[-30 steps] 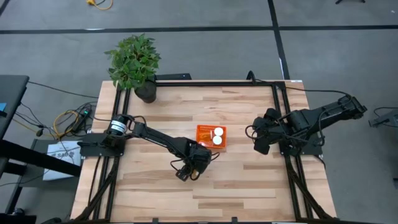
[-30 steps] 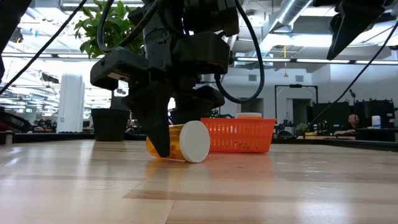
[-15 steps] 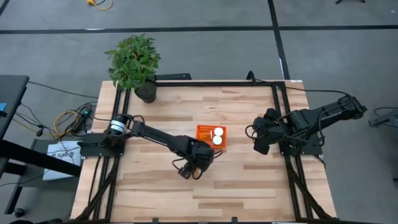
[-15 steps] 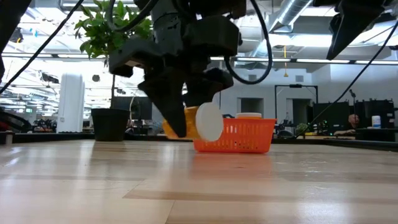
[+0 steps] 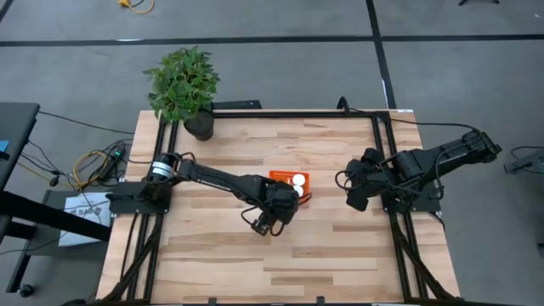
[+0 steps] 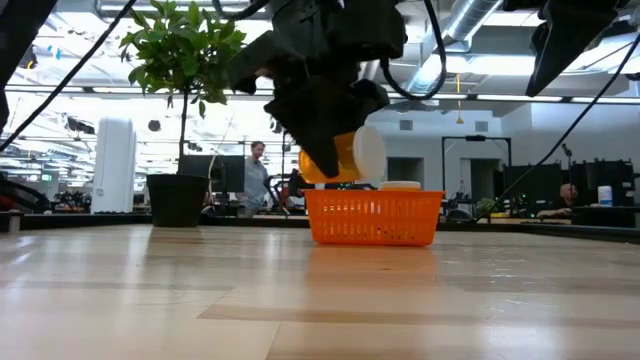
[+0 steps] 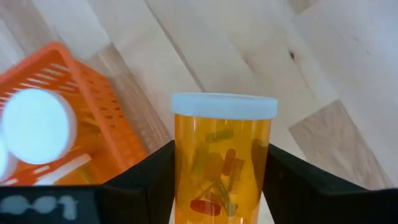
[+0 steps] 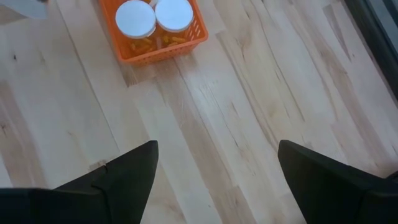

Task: Pick and place pill bottles into a basket
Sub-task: Put the orange medicine bottle into the orange basket

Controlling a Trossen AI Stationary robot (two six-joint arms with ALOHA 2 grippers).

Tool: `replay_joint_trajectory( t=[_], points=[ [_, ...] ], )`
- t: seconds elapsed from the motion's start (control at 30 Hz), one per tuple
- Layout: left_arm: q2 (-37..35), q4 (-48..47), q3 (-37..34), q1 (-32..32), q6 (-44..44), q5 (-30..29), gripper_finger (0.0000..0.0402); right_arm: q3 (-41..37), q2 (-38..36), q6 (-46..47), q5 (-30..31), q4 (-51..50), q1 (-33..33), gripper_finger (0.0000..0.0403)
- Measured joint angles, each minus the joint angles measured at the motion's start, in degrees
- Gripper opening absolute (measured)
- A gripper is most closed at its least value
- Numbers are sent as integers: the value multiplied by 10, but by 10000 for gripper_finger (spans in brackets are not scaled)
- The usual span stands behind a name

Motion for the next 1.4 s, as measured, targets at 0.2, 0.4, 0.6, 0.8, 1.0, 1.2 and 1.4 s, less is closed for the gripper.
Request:
replay_joint_trajectory(
  t=[0.2,0.4,0.6,0.8,1.0,1.2,1.4],
  points=[
    [-3,-4,7,7,-16,1,190,0,0,-4,0,-2,0,325],
    [-9,0,8,20,-33,8,193,0,0,-30,0,-4,0,325],
    [-9,2,8,38,-52,43,192,0,0,-35,1,-9,0,325],
    [-23,8,7,55,-55,45,194,0,0,-35,1,-19,0,325],
    [-57,31,7,76,-67,45,194,0,0,-35,1,-17,0,325],
    [-89,69,7,101,-81,55,194,0,0,-35,2,-16,0,325],
    [-96,91,7,116,-109,103,194,0,0,-34,3,-16,0,325]
  ],
)
